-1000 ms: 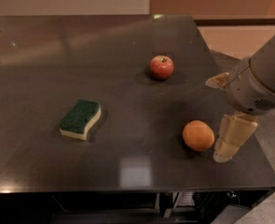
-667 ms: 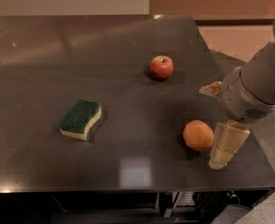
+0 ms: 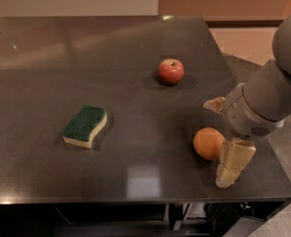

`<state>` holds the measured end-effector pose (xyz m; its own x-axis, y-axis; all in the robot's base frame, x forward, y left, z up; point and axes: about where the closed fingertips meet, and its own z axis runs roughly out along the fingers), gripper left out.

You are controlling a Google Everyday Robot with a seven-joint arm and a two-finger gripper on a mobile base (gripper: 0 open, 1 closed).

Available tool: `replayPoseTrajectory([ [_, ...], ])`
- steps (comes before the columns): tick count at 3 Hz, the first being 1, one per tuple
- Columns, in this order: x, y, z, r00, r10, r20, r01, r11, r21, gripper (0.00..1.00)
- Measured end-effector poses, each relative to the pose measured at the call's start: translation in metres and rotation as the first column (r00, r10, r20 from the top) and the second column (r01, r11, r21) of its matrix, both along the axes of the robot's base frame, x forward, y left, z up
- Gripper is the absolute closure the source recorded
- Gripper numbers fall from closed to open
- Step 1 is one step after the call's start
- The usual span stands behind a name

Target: Move orange near apple

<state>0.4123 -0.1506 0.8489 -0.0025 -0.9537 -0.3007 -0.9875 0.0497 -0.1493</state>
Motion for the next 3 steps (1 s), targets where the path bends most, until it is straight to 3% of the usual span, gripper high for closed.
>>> replayPoseTrajectory([
  [1, -0.0021, 0.0009, -0.0032, 1.0000, 0.003, -0.003, -0.003, 1.000, -0.009, 0.18],
  [3, -0.0005, -0.0015, -0.0023, 0.9997, -0.022, -0.007, 0.022, 1.000, -0.019, 0.65],
])
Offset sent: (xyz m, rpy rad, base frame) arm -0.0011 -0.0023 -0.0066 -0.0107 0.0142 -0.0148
